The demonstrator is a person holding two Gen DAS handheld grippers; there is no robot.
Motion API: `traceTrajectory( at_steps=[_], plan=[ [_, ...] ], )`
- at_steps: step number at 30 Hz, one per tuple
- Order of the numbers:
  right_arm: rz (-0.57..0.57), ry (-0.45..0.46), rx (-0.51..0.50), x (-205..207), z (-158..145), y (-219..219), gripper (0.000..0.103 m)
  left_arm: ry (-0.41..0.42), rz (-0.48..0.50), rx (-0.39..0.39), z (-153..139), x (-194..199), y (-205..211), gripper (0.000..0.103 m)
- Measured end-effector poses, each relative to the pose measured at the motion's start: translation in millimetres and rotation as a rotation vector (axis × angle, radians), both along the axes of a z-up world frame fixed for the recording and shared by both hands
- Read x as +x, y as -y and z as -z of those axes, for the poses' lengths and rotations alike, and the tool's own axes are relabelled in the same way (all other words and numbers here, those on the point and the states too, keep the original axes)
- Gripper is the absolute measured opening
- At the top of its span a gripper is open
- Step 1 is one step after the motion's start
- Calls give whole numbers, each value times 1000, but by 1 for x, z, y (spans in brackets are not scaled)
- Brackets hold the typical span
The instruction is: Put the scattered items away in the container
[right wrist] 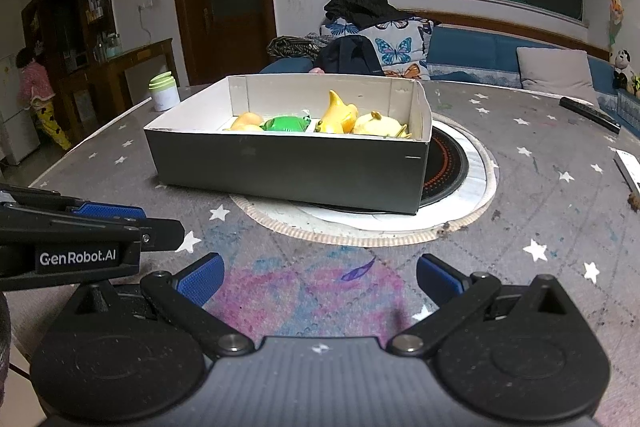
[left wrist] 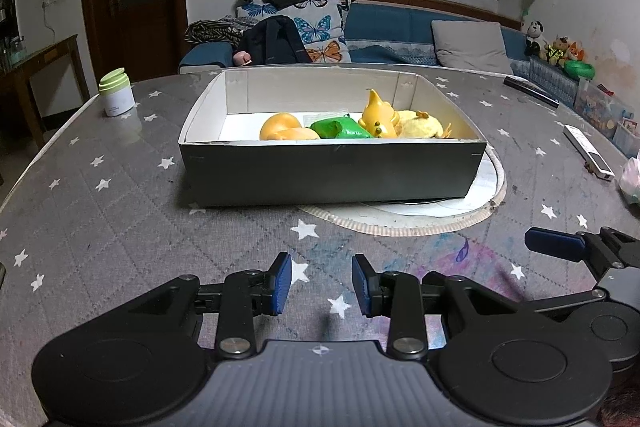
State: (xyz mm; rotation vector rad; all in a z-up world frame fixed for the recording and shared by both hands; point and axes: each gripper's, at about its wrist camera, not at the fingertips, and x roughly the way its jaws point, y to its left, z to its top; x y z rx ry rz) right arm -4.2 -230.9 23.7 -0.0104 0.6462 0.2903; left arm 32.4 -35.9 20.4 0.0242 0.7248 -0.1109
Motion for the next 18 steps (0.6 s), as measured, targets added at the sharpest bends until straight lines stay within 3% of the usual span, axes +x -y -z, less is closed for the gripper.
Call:
traceTrajectory(
  at_steps=[18],
  plan=[
    [5, -14, 4, 6, 4, 1, 103, 13, 18, 9, 3, 5, 3, 36]
  ],
)
